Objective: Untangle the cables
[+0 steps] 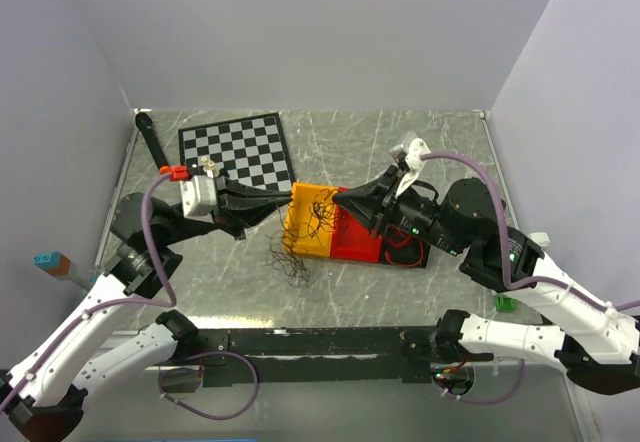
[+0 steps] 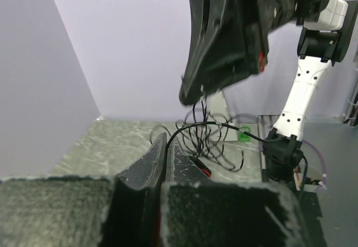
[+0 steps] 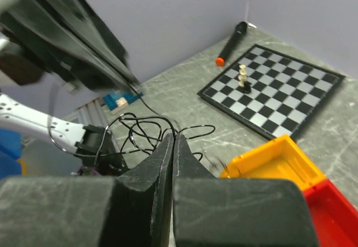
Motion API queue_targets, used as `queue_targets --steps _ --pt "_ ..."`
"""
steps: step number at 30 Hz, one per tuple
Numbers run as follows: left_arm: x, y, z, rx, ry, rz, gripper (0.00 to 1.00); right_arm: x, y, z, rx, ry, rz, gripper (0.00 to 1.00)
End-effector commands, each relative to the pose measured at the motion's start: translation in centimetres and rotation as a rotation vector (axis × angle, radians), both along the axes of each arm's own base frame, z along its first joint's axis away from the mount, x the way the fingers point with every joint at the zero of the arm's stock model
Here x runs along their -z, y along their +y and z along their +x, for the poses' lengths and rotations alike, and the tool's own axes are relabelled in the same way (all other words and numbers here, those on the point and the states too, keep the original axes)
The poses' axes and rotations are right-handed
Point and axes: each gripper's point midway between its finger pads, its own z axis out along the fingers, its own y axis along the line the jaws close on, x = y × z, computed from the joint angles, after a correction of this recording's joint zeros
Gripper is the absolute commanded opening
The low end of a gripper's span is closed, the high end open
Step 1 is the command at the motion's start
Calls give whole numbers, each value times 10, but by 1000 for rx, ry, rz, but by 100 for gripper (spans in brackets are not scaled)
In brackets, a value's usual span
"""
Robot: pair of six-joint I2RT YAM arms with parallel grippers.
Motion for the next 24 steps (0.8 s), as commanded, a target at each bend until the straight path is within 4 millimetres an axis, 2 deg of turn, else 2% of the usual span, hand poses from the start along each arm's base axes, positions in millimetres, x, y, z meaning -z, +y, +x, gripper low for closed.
queue_targets --steps 1,8,10,13,18,24 --pt "-29 13 -17 5 -88 32 1 -22 -27 2 93 -44 92 0" --pt "-38 42 -5 -192 -92 117 1 -4 -72 16 284 -72 25 0" --pt "-32 51 2 -253 -72 142 1 -1 -91 20 360 -80 10 0" --pt "-13 60 11 -329 -37 178 1 -8 -123 21 460 -109 20 0" --pt "12 66 21 -389 32 215 1 -28 -186 19 662 -157 78 0" --pt "7 87 44 -565 79 155 1 -44 -271 15 980 -168 163 0"
